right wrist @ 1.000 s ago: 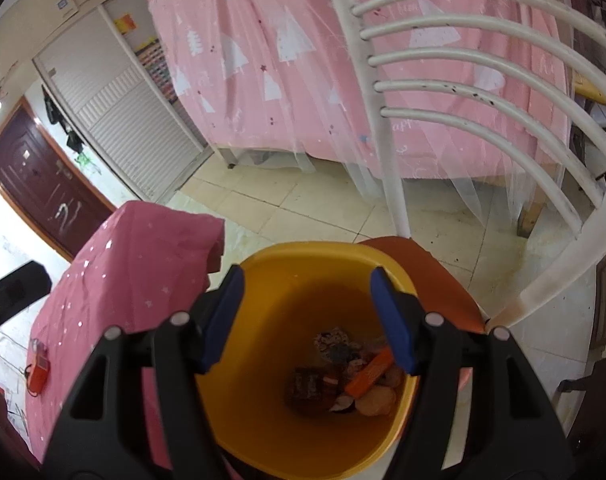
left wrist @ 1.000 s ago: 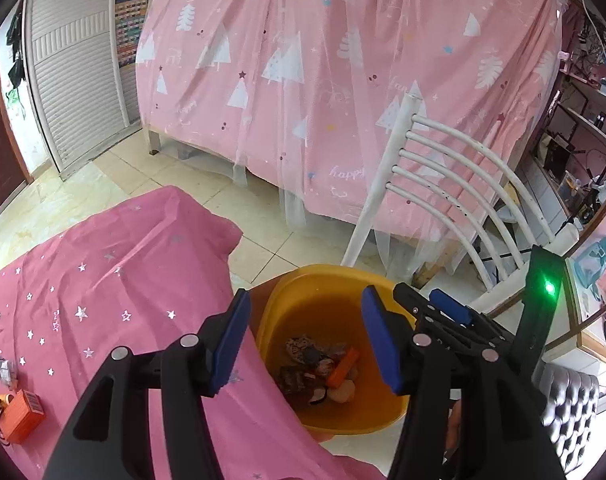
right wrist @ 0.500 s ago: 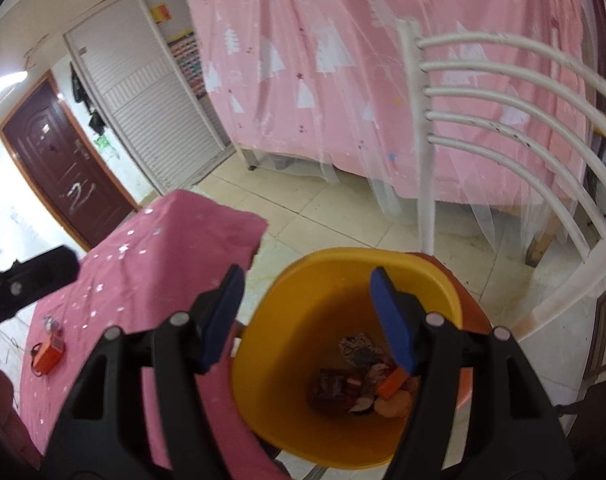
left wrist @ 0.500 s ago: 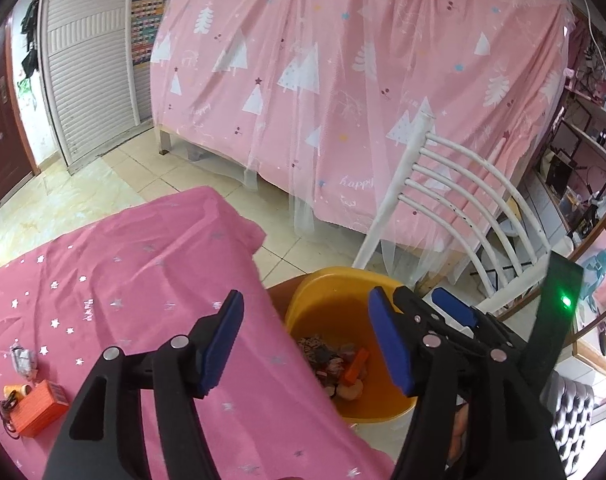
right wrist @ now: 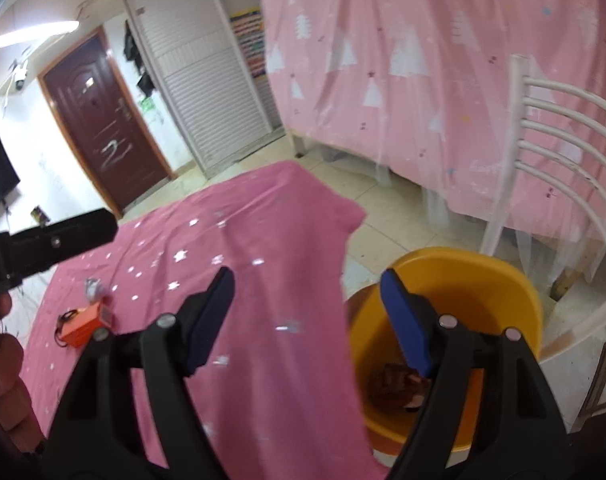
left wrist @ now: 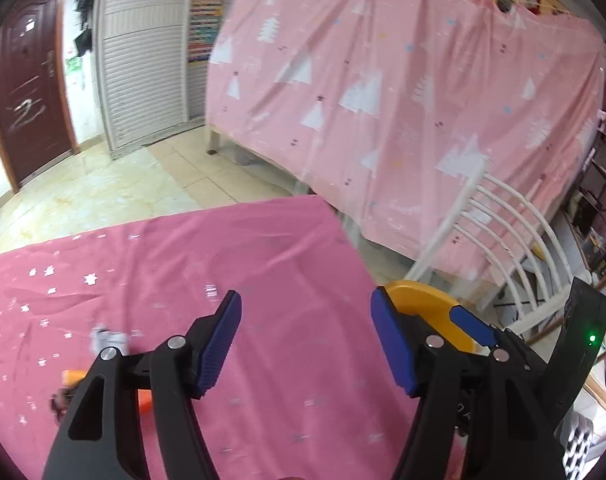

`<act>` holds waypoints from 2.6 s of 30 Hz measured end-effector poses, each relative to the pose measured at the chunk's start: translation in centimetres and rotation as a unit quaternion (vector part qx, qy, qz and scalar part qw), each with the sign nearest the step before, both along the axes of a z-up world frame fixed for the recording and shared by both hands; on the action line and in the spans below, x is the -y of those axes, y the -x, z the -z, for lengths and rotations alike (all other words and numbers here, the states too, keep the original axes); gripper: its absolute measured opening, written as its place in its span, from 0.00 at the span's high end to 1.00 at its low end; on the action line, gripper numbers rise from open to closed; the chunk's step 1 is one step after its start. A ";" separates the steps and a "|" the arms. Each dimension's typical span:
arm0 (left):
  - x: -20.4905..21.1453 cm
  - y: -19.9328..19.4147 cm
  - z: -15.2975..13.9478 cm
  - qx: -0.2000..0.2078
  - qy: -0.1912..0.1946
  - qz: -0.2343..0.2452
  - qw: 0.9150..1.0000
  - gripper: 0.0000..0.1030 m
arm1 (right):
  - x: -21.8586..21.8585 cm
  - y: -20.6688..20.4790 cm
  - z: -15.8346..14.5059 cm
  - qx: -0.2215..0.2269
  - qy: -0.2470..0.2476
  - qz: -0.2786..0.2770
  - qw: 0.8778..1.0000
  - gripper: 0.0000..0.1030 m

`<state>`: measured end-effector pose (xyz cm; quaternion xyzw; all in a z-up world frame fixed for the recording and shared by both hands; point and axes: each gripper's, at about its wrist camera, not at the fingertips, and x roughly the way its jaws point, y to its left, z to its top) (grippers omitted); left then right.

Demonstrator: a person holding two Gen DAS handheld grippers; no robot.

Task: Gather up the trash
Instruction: 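Move both open tools back over the cable and remaining items, then grasp the black cable with the left tool while the right tool grasps the orange box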

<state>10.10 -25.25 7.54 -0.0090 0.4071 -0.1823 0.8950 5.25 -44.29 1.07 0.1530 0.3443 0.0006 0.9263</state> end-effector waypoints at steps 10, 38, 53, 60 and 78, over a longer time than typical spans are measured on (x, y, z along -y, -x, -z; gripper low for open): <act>-8.5 0.0 -0.4 0.004 0.003 -0.051 0.999 0.34 | -6.5 -1.2 -1.2 -0.003 0.022 -0.061 0.998 0.29; -21.2 1.5 5.2 -0.050 -0.029 -0.007 0.998 0.28 | -17.7 -1.6 -0.4 -0.030 0.069 -0.176 0.982 0.18; -19.6 1.2 7.2 -0.017 -0.095 0.086 0.992 0.53 | -19.0 -2.2 0.3 -0.040 0.082 -0.187 0.978 0.17; -19.3 1.5 7.8 -0.011 -0.100 0.089 0.991 0.78 | -19.8 -2.2 0.3 -0.039 0.083 -0.198 0.976 0.13; -22.3 3.4 6.7 0.002 -0.081 0.026 0.996 0.80 | -24.5 -4.0 1.0 -0.075 0.107 -0.253 0.959 0.06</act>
